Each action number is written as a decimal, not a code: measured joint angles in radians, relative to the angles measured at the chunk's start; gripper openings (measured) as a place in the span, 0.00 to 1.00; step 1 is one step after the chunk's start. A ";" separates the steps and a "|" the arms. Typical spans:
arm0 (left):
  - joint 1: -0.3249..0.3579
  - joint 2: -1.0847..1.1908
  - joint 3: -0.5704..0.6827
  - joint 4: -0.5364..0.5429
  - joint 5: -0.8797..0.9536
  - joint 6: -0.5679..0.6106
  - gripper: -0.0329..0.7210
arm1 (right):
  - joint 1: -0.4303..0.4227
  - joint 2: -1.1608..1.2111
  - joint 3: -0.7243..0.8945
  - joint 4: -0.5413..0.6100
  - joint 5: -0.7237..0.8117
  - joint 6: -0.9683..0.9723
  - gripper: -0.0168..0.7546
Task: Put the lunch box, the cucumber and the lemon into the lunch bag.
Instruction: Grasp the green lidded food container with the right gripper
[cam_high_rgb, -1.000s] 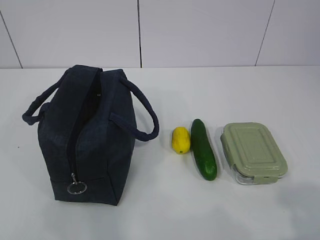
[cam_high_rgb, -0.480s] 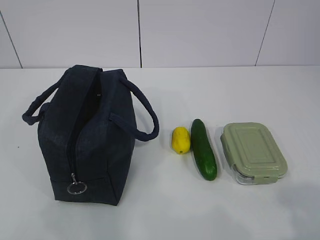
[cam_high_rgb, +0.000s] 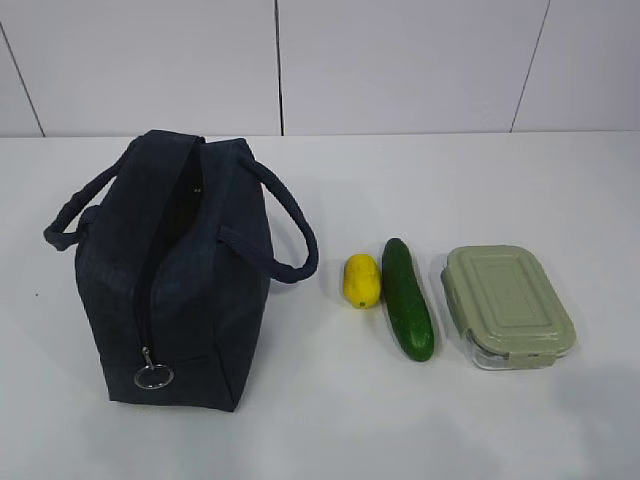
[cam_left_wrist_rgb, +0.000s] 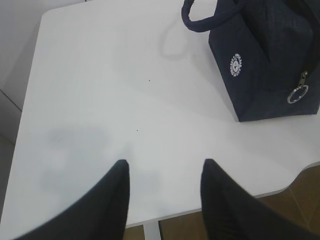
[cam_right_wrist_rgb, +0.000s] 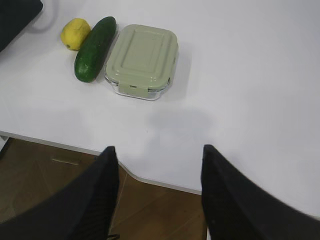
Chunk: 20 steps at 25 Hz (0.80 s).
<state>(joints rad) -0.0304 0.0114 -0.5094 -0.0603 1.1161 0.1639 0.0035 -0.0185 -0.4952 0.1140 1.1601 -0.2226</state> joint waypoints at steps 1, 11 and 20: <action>0.000 0.000 0.000 0.002 0.000 0.000 0.47 | 0.000 0.000 -0.002 0.000 -0.003 0.000 0.54; 0.000 0.000 0.000 0.002 0.000 0.000 0.44 | 0.000 0.197 -0.017 0.222 -0.135 0.020 0.54; 0.000 0.000 0.000 0.002 0.000 0.000 0.40 | 0.000 0.624 -0.017 0.729 -0.243 -0.277 0.54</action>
<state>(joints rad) -0.0304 0.0114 -0.5094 -0.0582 1.1161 0.1639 0.0035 0.6050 -0.5127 0.8431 0.9173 -0.4996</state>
